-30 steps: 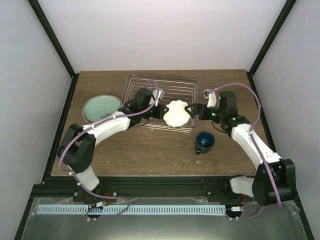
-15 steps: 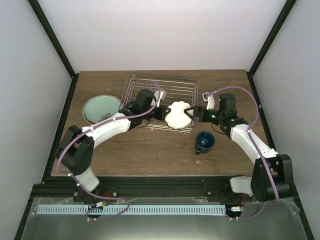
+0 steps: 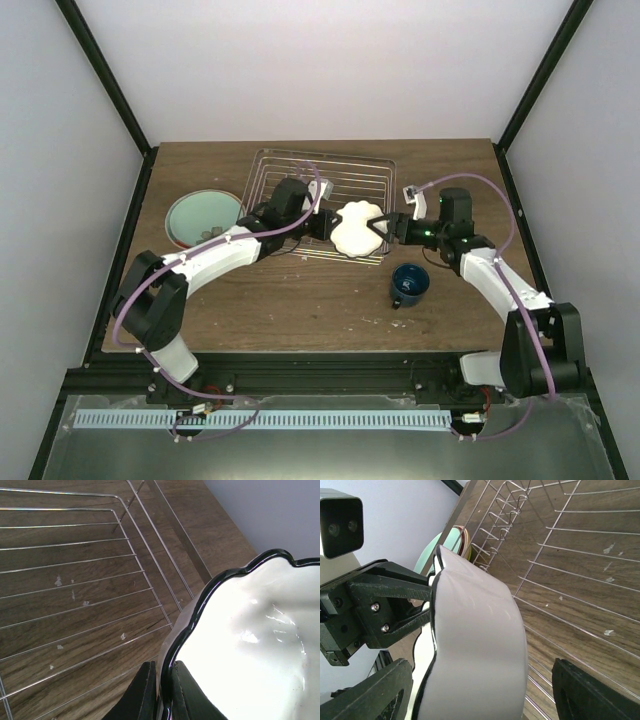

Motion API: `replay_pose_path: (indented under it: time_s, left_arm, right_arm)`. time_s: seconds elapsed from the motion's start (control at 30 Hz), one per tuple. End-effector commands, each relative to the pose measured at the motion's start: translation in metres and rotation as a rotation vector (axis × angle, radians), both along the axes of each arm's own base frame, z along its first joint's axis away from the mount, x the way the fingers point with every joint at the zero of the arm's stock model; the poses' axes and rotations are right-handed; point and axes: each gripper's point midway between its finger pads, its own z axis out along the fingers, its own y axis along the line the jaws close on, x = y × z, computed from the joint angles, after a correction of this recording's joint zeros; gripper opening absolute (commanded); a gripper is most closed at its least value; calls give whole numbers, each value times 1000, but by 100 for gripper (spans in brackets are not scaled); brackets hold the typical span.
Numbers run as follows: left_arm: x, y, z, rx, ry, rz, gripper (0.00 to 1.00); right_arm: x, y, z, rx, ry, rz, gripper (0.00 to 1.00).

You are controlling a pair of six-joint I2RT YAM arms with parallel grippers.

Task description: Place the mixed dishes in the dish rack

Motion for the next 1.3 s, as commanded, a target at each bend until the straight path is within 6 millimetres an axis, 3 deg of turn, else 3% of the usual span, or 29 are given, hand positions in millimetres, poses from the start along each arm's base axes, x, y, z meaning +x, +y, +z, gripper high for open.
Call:
replay_pose_path:
  time_s: [0.0, 0.17, 0.37, 0.8, 0.93, 1.13, 1.27]
  left_arm:
    - [2, -15, 55, -134, -126, -33, 0]
    - [2, -18, 57, -140, -133, -39, 0]
    - [4, -20, 51, -131, -138, -29, 0]
    - [20, -16, 31, -87, -141, 35, 1]
    - [21, -12, 23, -83, -124, 47, 13]
    - [21, -3, 22, -94, -116, 60, 45]
    - [20, 4, 25, -89, -116, 71, 59]
  right_arm:
    - [-1, 1, 2, 31, -1, 26, 77]
    - [-2, 3, 3, 40, -2, 37, 77]
    - [-7, 8, 5, 77, 9, 84, 57]
    - [-3, 11, 3, 85, 23, 102, 29]
    - [1, 10, 6, 79, 16, 94, 25]
    - [10, 8, 13, 55, -7, 66, 23]
    - [14, 7, 16, 48, -15, 54, 23]
